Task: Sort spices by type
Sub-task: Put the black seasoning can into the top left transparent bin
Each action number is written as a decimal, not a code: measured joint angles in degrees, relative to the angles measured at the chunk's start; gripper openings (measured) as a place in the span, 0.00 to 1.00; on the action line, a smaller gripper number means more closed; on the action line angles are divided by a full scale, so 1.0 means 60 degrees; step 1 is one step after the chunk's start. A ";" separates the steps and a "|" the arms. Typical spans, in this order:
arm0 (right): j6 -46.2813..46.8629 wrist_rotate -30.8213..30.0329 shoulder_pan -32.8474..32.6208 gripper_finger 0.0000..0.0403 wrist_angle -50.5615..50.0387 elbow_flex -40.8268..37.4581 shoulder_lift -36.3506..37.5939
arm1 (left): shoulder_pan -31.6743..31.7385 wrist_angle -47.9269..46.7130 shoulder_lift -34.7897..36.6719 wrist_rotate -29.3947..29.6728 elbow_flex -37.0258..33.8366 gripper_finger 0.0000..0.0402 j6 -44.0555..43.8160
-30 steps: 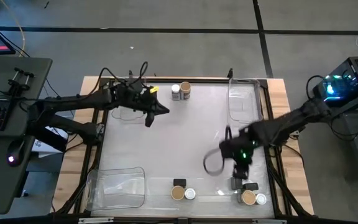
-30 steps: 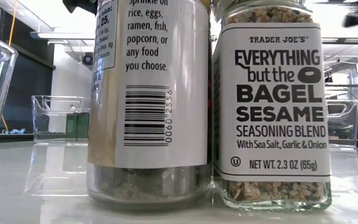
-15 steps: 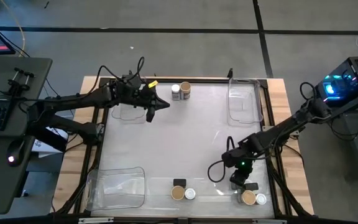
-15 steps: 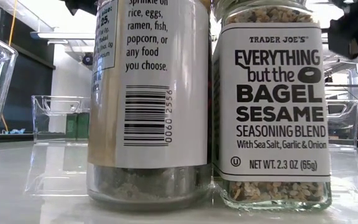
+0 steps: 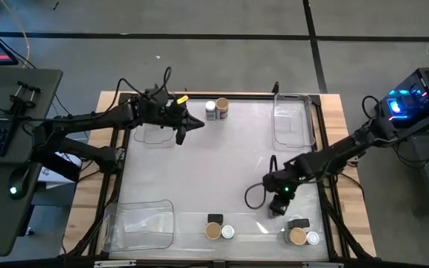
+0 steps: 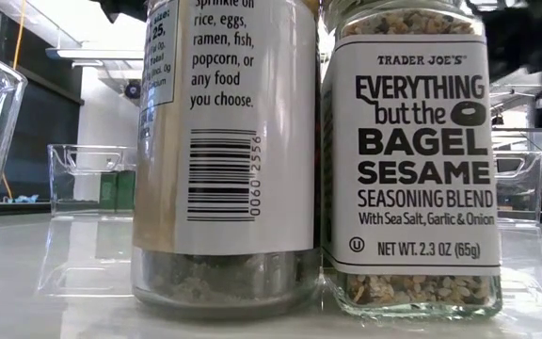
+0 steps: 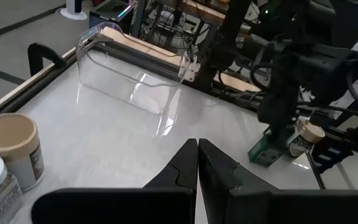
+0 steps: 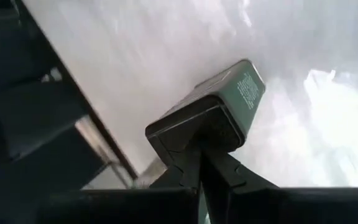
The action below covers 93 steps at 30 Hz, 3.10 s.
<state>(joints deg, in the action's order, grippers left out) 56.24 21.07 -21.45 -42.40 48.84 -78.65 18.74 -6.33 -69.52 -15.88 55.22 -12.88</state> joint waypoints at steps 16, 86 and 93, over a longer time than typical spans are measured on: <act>-0.3770 -0.2087 0.3519 0.00 0.1782 -0.0033 -0.0140 | 0.0000 0.0598 0.0033 -0.0007 0.0011 0.00 0.0341; -0.7455 -0.3620 0.6010 0.00 -0.2035 0.3960 0.1333 | -0.1730 -0.6990 -0.6929 0.2277 0.5511 0.54 1.1774; -0.7455 -0.3620 0.6010 0.00 -0.2042 0.3960 0.1333 | -0.1734 -0.6262 -0.6935 0.2319 0.4980 0.54 1.2348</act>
<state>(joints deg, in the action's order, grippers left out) 11.51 -0.64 14.61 -54.65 72.60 -70.65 8.34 -43.90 -111.13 -1.97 85.10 61.20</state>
